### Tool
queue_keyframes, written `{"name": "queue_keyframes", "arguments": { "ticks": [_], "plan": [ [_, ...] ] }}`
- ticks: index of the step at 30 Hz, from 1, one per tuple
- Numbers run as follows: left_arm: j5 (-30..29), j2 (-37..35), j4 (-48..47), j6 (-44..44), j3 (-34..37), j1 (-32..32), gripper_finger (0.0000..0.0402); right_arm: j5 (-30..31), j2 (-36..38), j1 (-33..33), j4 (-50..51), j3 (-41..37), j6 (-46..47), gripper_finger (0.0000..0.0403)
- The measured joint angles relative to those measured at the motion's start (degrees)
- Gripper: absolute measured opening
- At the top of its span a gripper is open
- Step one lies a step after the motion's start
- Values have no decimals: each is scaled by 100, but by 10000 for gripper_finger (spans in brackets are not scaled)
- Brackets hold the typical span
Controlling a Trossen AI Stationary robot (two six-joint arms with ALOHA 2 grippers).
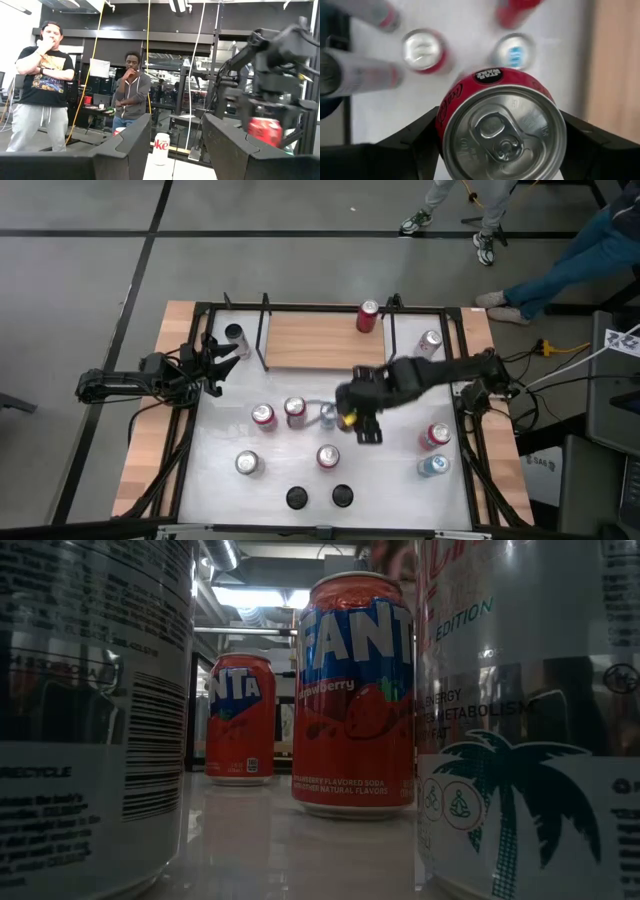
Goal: Place canned beverage on shelf
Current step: Put the red and black soda can on the shelf aligned with other red soda can
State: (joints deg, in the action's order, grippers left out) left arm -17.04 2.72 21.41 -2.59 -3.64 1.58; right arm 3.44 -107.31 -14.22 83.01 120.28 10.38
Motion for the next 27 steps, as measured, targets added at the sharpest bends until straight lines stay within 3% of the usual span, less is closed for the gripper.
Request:
{"name": "queue_keyframes", "arguments": {
  "ticks": [14,20,27],
  "plan": [
    [0,0,0,2,0,0,174,209,0,2120,99,102,-288,294],
    [0,0,0,1,0,-1,174,405,0,2801,76,-76,272,295],
    [0,0,2,0,0,0,174,605,-2,3103,34,-487,1112,296]
  ]
}}
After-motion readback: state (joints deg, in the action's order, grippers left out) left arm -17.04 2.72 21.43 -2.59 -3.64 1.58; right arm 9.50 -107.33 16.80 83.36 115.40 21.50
